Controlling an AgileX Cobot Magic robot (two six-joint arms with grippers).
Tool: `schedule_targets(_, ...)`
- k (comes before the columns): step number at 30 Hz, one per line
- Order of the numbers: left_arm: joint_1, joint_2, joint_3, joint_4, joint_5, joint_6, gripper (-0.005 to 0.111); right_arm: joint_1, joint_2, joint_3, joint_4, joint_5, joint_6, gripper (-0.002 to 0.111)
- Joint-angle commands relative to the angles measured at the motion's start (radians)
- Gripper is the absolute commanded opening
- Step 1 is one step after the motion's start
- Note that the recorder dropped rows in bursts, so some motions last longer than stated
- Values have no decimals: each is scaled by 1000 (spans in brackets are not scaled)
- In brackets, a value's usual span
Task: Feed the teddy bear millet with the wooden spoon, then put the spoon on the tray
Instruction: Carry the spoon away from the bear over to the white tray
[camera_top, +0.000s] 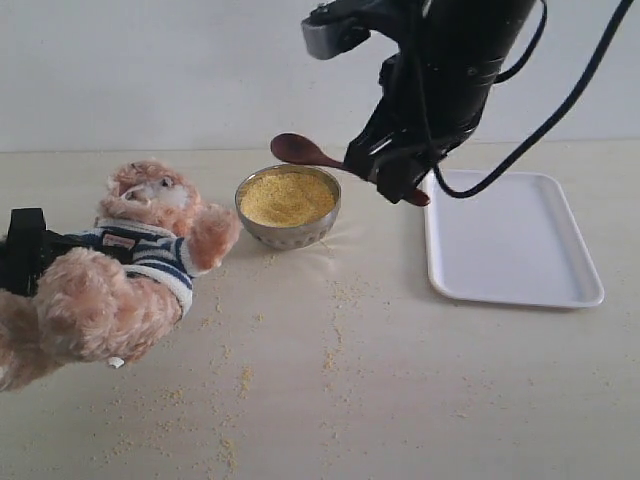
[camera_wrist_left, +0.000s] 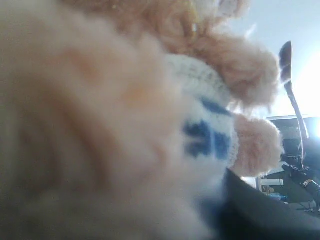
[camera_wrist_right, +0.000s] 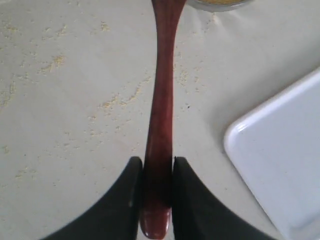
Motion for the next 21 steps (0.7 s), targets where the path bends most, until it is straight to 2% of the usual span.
schedule_targets(1, -1, -3, -7, -18, 35, 10, 5, -224, -11, 1, 122, 3, -2, 0)
schedule_targets(2, -1, -3, -7, -18, 45, 24, 5, -307, -11, 1, 173, 3, -2, 0)
schedule_targets(6, -1, -3, -13, -18, 47, 73, 5, -435, -11, 1, 254, 3, 4, 0)
schedule_targets(12, -1, -3, -55, -18, 47, 85, 5, -445, -15, 175, 362, -5, -114, 0)
schedule_targets(15, -1, -3, -55, -18, 48, 129, 5, -445, -13, 297, 343, -150, -133, 0)
schedule_targets(21, -1, -3, -55, -18, 57, 168, 5, -445, 7, 368, 320, -319, -147, 0)
